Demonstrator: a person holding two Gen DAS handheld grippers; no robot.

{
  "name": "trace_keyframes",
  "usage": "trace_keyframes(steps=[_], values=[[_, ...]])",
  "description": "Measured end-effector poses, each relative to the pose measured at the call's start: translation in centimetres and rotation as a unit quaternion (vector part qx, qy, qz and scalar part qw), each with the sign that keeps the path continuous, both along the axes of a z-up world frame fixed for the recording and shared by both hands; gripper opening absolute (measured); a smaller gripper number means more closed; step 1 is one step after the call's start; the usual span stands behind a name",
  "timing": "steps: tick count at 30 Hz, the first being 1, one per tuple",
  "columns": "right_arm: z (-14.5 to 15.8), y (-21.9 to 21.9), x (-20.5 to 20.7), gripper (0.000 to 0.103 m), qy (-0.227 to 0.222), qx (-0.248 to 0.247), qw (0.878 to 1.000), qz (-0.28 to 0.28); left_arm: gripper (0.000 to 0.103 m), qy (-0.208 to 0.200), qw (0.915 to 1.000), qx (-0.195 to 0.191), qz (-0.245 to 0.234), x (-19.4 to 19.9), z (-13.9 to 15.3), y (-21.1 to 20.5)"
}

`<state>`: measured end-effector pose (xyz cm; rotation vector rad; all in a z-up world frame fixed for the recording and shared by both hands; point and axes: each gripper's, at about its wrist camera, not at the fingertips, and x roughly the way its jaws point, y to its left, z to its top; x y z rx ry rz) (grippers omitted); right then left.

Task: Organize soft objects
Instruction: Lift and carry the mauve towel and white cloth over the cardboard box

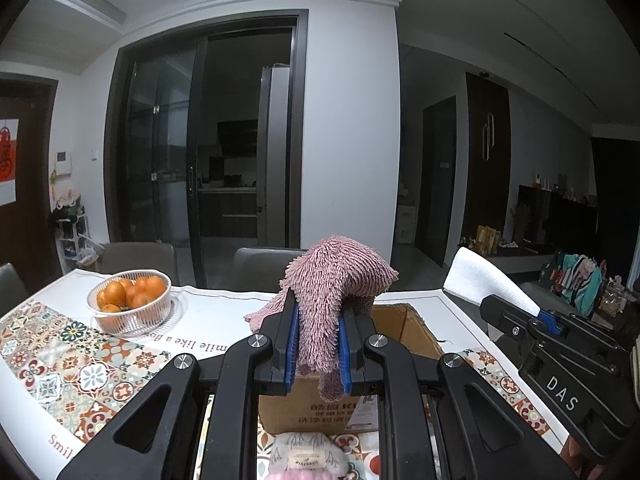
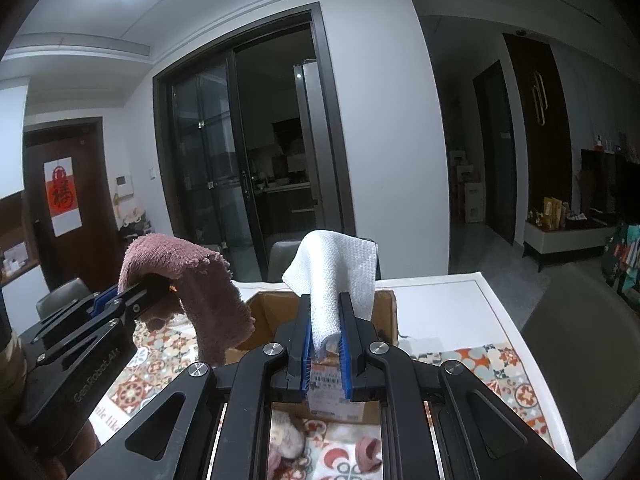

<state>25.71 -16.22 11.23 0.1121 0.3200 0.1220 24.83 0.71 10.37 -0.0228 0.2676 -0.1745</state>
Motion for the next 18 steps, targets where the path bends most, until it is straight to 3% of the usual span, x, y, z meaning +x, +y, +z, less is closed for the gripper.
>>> trace_keyframes(steps=[18], values=[[-3.0,1.0,7.5,0.013,0.054,-0.006,0.998,0.02,0.018,0.056,0.9983,0.014,0.0,8.4,-3.5,-1.4]])
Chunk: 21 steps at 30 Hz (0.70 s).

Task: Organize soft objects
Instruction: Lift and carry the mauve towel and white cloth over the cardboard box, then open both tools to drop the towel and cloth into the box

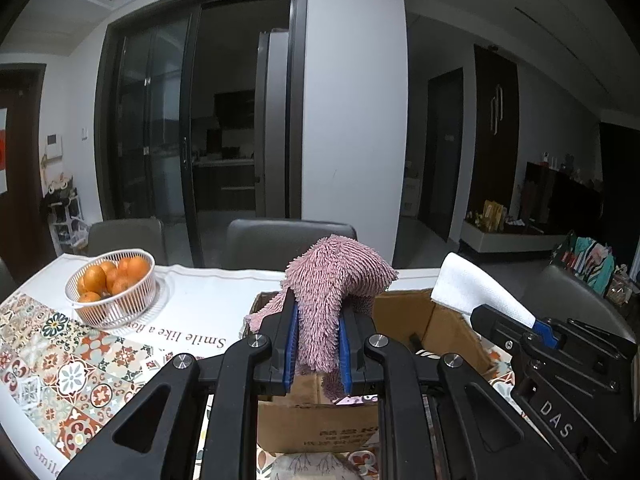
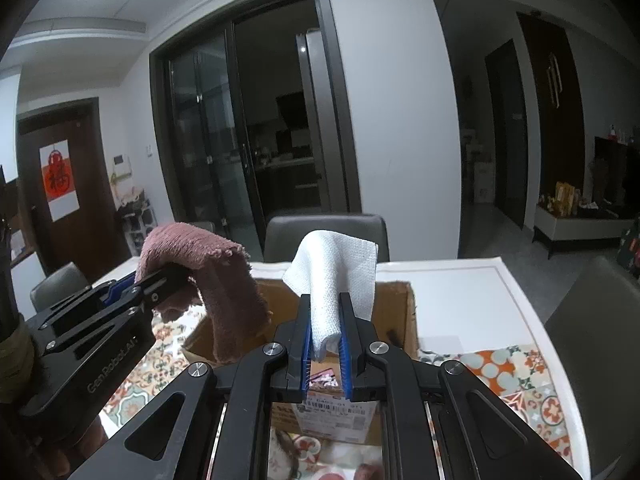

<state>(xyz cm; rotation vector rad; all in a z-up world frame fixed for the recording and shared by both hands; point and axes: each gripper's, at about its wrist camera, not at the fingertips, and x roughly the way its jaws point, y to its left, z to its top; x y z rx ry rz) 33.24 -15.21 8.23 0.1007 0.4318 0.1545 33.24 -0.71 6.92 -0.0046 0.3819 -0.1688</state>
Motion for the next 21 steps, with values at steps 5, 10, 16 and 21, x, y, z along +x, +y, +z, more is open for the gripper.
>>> trace_keyframes(steps=[5,10,16,21], values=[[-1.2,0.0,1.7,0.013,0.02,-0.006,1.0,0.004,0.018,0.032,0.9994,0.012,-0.008,2.1,-1.7,-0.6],[-2.4,0.0,3.5,0.013,0.048,-0.004,0.999,0.007,0.019,0.063,0.9974,0.026,-0.02,3.4,-3.1,-1.2],[-3.9,-0.1,5.1,0.013,0.082,0.001,0.997,0.011,0.034,0.097,0.9939,0.046,-0.026,4.4,-4.4,-2.0],[-4.2,-0.6,6.0,0.029,0.098,0.008,0.995,0.012,0.057,0.092,0.9939,0.06,-0.012,4.5,-4.6,-1.8]])
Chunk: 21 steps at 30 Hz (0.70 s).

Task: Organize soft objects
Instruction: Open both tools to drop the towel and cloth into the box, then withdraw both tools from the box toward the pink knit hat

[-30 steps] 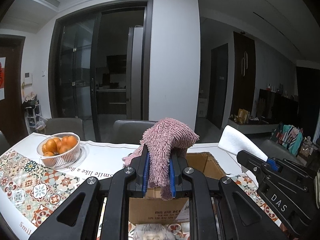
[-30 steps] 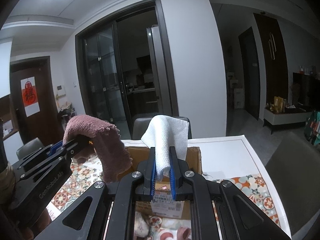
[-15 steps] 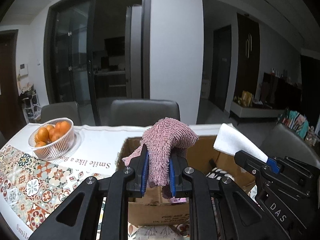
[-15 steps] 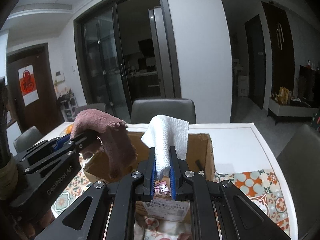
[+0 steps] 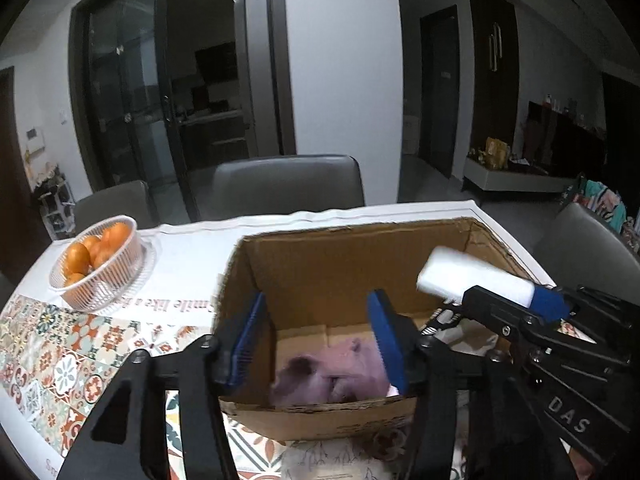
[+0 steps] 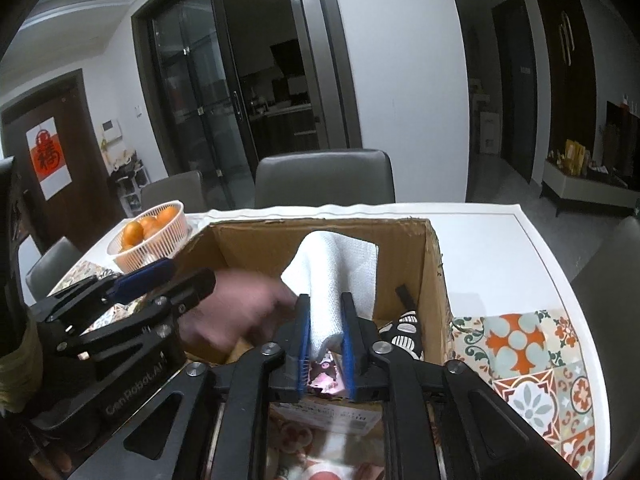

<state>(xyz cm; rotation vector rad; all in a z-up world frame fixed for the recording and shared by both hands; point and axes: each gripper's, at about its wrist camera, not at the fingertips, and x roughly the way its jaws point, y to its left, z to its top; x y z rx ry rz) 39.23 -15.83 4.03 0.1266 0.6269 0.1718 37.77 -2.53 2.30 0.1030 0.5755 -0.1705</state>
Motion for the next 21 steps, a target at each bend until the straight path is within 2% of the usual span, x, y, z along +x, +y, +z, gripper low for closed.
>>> trace_keyframes(steps=[1,2,12,21], values=[[0.0,-0.1,-0.1,0.038,-0.001,0.001,1.0,-0.002,0.06,-0.004,1.0,0.002,0.002,-0.2,0.1,0.0],[0.2,-0.2,-0.2,0.041,-0.005,0.0,1.0,-0.005,0.061,-0.006,1.0,0.003,0.004,-0.4,0.3,0.1],[1.5,-0.5,-2.5,0.045,-0.021,0.001,1.0,-0.023,0.069,-0.048,0.9985,0.016,0.022,-4.2,2.1,0.8],[3.5,-0.5,-6.1,0.045,-0.057,-0.012,0.998,-0.031,0.069,-0.065,0.9973,0.022,0.024,-7.7,4.3,1.1]])
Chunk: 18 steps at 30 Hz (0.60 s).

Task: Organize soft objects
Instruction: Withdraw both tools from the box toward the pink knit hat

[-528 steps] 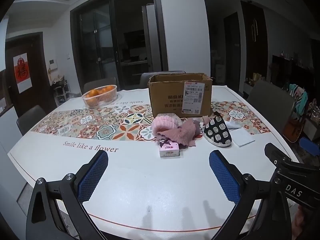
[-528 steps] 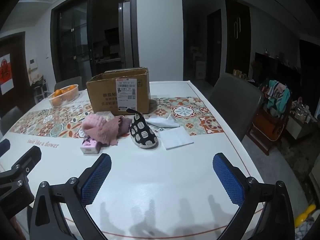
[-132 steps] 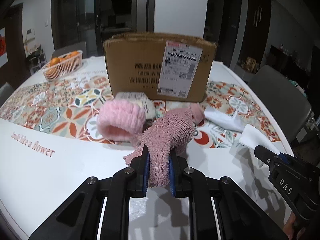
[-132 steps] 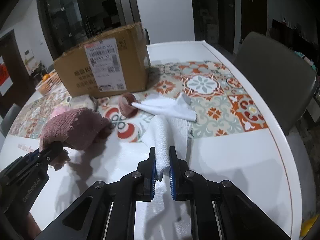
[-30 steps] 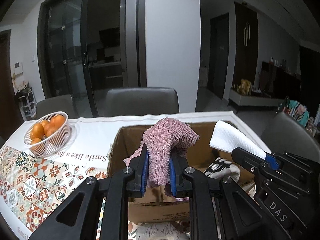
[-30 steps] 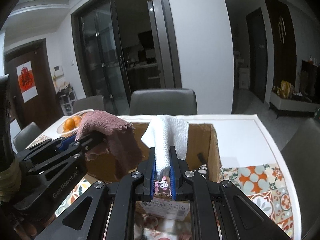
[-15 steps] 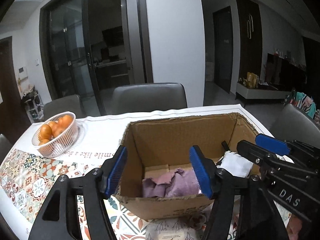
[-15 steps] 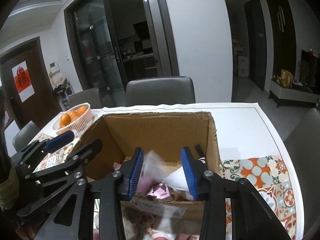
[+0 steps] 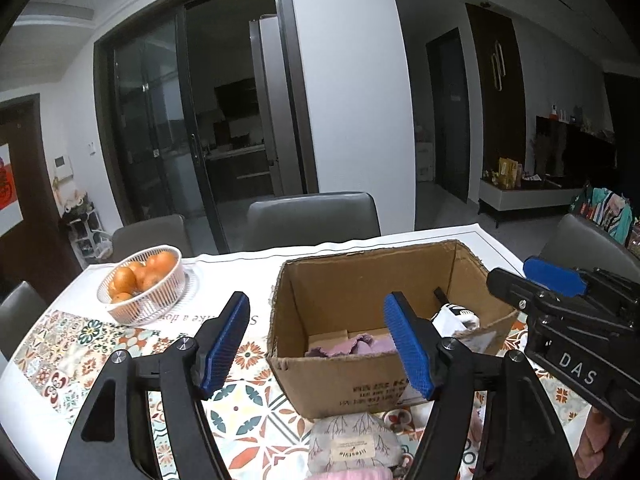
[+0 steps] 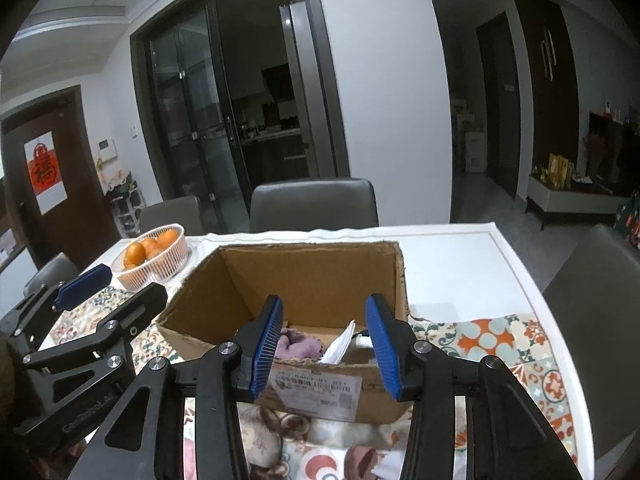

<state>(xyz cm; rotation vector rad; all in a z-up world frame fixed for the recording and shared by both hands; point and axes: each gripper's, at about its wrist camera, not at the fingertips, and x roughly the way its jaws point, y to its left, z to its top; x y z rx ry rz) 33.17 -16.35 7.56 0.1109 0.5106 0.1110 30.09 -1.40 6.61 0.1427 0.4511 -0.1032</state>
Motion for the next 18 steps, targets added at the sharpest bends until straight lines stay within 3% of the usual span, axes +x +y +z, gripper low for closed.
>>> trace_keyframes(steps=[18], values=[[2.3,-0.5,-6.4,0.045,-0.048,-0.002,0.999,0.001,0.071,-0.017,0.9998,-0.011,0.009,-6.6,1.7,0.3]])
